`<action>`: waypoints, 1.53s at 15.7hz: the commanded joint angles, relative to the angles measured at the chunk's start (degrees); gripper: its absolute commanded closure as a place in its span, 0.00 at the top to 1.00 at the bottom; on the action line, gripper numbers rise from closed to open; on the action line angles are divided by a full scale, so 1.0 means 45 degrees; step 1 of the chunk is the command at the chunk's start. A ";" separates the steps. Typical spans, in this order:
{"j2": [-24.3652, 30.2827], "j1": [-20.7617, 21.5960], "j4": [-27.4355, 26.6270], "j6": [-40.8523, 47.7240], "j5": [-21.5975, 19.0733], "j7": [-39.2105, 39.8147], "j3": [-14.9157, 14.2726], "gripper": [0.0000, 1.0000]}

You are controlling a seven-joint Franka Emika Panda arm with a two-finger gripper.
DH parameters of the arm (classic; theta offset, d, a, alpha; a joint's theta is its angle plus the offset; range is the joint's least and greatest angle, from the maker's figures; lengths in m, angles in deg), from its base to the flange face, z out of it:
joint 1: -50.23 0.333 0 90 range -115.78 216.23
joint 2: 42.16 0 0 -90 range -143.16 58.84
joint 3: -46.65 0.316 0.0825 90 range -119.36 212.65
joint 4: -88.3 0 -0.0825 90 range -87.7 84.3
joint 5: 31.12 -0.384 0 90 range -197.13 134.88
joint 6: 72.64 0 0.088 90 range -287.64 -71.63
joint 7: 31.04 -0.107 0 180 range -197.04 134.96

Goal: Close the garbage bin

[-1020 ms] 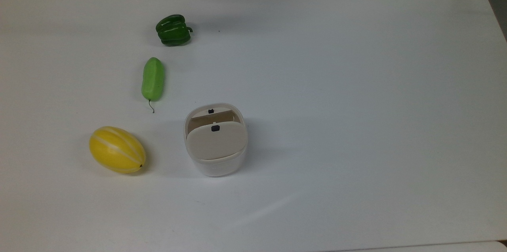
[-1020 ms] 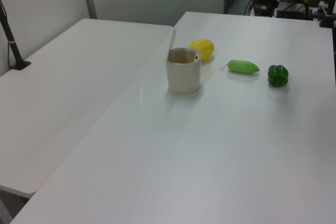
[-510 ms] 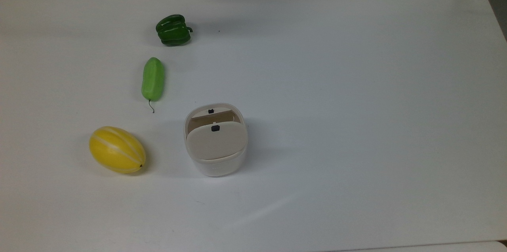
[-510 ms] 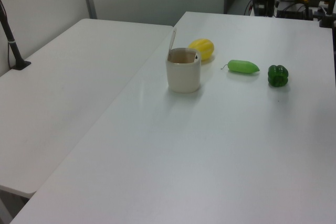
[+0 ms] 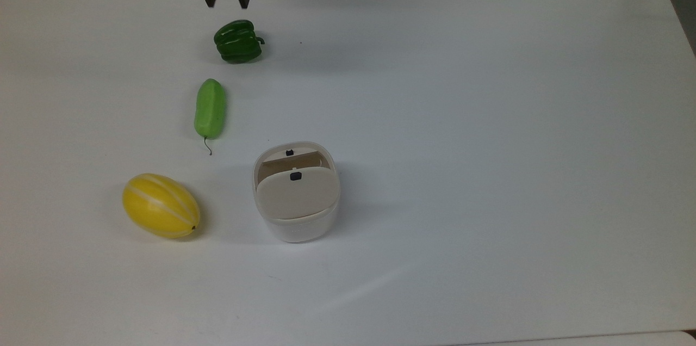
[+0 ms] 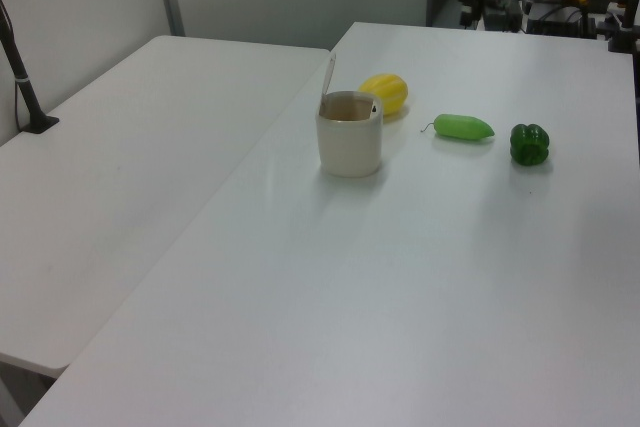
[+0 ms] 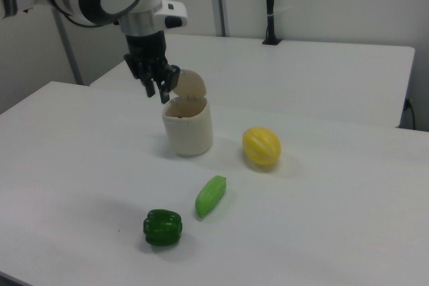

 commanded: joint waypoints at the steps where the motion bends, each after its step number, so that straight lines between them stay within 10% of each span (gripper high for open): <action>1: -0.0793 0.0188 0.0785 -0.1338 -0.0265 0.0120 0.0011 0.08; 15: -0.4739 0.1300 0.3053 -0.9169 -0.0187 -0.1559 0.0050 0.00; 24: -0.5014 0.1438 0.2975 -0.9662 -0.0207 -0.1677 0.0168 0.00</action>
